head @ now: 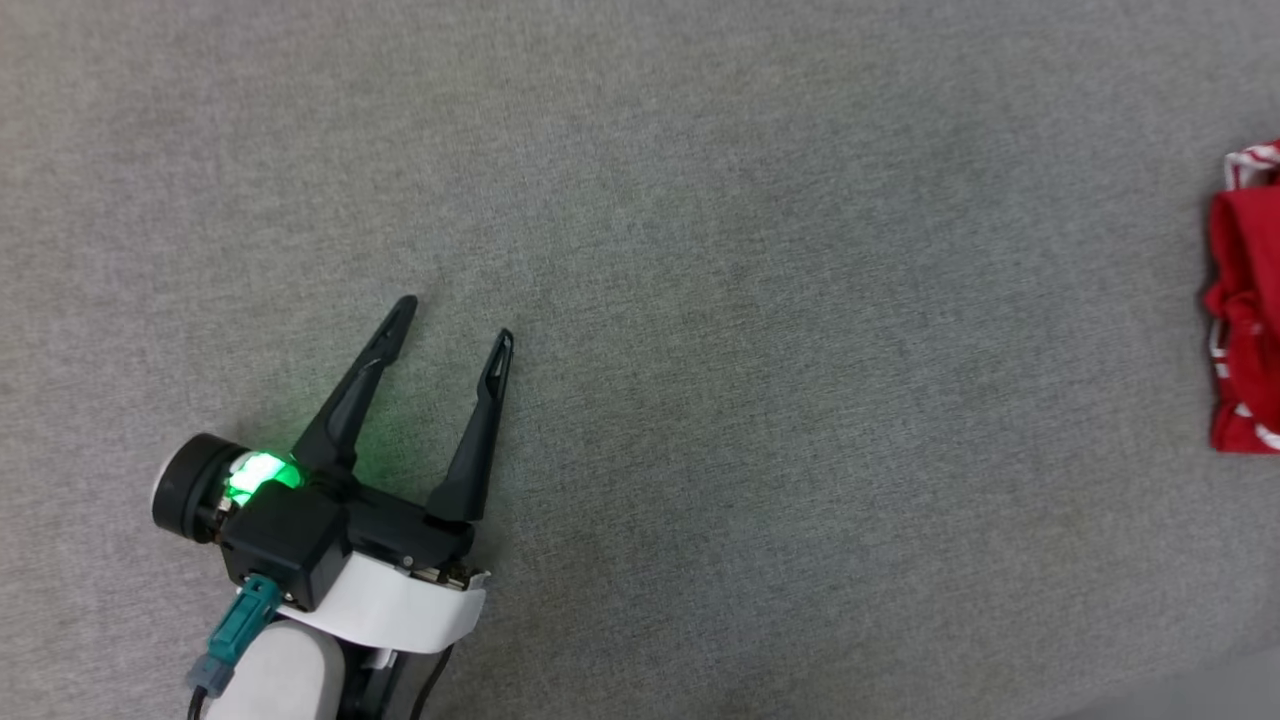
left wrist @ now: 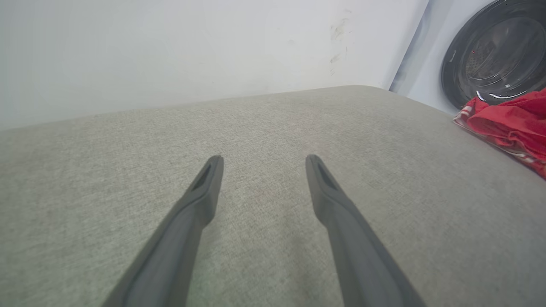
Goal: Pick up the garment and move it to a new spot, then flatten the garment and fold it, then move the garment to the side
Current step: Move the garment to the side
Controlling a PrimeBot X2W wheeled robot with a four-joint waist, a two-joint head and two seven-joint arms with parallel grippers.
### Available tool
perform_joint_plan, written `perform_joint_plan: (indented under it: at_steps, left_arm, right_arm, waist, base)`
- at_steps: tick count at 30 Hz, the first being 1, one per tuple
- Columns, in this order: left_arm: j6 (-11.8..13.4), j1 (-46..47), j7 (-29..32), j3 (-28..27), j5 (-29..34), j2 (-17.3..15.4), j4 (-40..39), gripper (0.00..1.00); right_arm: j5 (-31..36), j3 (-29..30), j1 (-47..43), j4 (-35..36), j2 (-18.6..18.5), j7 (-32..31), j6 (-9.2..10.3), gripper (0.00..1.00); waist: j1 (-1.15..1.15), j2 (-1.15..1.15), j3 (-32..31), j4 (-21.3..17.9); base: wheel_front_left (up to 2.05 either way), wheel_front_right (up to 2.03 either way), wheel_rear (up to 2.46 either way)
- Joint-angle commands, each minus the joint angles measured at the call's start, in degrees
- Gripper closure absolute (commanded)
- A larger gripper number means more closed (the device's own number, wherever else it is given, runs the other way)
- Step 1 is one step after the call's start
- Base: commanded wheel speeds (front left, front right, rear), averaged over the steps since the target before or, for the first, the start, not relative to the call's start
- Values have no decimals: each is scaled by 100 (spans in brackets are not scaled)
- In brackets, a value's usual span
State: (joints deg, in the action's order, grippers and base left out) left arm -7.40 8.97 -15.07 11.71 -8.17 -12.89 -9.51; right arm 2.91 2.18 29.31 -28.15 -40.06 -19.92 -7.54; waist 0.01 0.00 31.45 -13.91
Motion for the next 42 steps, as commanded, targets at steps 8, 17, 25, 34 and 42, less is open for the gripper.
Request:
perform_joint_plan:
  at_steps: [8, 17, 25, 34, 42]
  left_arm:
    - [-11, 94, -12, -79, 55, -140, -160, 0]
    - [-11, 85, -12, -40, -5, -28, -66, 0]
    - [-12, -79, -12, -148, -159, 327, 190, 0]
    - [-12, -420, -12, -493, -207, 638, 441, 0]
    - [-12, -747, -12, -799, -186, 775, 652, 0]
  right_arm:
    - [439, 327, 635, -986, 183, 831, 9, 100]
    - [912, 636, 884, -1273, 342, 1223, 9, 0]
    - [775, 586, 849, -736, 440, 1383, 9, 0]
    - [-186, 410, 185, 900, 1001, 1667, 8, 0]
    - [-790, 581, -1018, 2557, 1951, 1753, 7, 0]
  waist:
    - [-1, 0, 316, 123]
    - [-1, 0, 147, 265]
    - [-1, 0, -810, 550]
    - [-1, 0, -1906, 1003]
    - [-1, 0, -2483, 1265]
  base:
    - [0, 0, 0]
    - [0, 0, 0]
    - [0, 0, 0]
    - [0, 0, 0]
    - [0, 0, 0]
